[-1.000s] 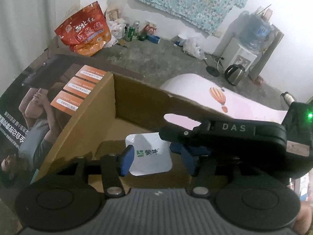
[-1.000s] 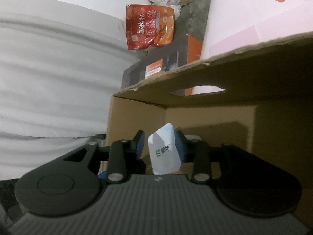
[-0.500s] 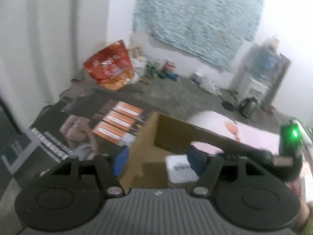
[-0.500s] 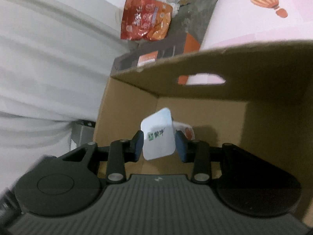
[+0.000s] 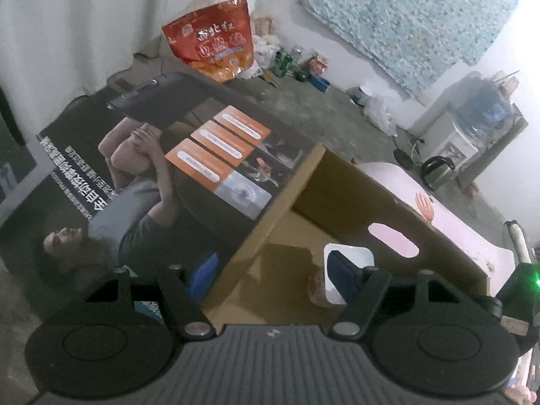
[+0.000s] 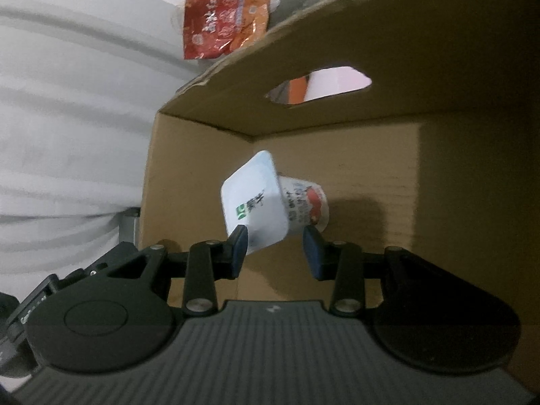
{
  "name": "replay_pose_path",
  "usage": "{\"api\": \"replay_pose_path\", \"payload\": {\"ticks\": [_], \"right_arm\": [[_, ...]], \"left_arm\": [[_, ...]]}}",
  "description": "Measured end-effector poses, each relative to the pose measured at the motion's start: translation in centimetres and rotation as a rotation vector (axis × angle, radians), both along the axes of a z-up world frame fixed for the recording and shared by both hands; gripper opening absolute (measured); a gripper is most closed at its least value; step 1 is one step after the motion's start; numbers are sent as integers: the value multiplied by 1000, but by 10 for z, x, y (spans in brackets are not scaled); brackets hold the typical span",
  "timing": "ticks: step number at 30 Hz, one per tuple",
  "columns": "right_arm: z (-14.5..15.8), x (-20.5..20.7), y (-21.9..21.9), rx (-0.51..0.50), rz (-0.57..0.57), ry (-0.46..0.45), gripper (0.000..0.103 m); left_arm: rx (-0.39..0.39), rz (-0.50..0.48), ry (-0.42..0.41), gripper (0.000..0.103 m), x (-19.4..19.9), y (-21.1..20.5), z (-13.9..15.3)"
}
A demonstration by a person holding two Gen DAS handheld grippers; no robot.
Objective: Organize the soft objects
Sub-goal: 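Open the right gripper to drop the yogurt cup into the box, then move the right tool back toward the pile of items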
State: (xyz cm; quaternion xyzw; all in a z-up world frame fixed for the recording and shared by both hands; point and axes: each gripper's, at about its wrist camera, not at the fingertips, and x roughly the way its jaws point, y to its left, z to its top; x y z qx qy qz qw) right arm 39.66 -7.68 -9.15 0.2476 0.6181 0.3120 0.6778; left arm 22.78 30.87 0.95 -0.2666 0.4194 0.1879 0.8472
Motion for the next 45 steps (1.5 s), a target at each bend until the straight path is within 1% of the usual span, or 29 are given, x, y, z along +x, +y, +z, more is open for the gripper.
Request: {"api": "replay_pose_path", "payload": {"ticks": [9, 13, 18, 22, 24, 27, 29, 31, 33, 35, 38, 41, 45], "right_arm": [[-16, 3, 3, 61, -78, 76, 35], [-20, 6, 8, 90, -109, 108, 35], [-25, 11, 17, 118, -126, 94, 35], [-37, 15, 24, 182, -141, 127, 35], [-39, 15, 24, 195, -150, 130, 36], [-29, 10, 20, 169, -115, 113, 36], [-6, 4, 17, 144, -20, 48, 37], [23, -6, 1, 156, 37, -54, 39], [49, -15, -29, 188, 41, -129, 42], [70, -22, -68, 221, 18, -184, 43], [92, -24, -130, 228, -44, -261, 44], [100, -33, -186, 229, -111, -292, 44], [91, -48, -249, 211, -187, -298, 45]], "left_arm": [[12, -22, 6, 72, 5, -4, 2], [30, -38, 3, 72, 5, -7, 3], [31, -45, -2, 72, 5, -9, 5], [34, -52, -6, 72, 4, -8, 4], [35, -56, -7, 72, 3, -8, 4], [38, -61, -9, 72, 3, -8, 3], [42, -66, -10, 72, 2, -8, 3], [48, -71, -10, 72, 1, -10, 4], [61, -77, -10, 72, 0, -14, 5], [75, -89, -10, 72, -1, -20, 6], [88, -101, -7, 72, -2, -29, 6], [109, -114, -4, 72, -2, -40, 7], [138, -128, 1, 74, -1, -54, 6]]}}
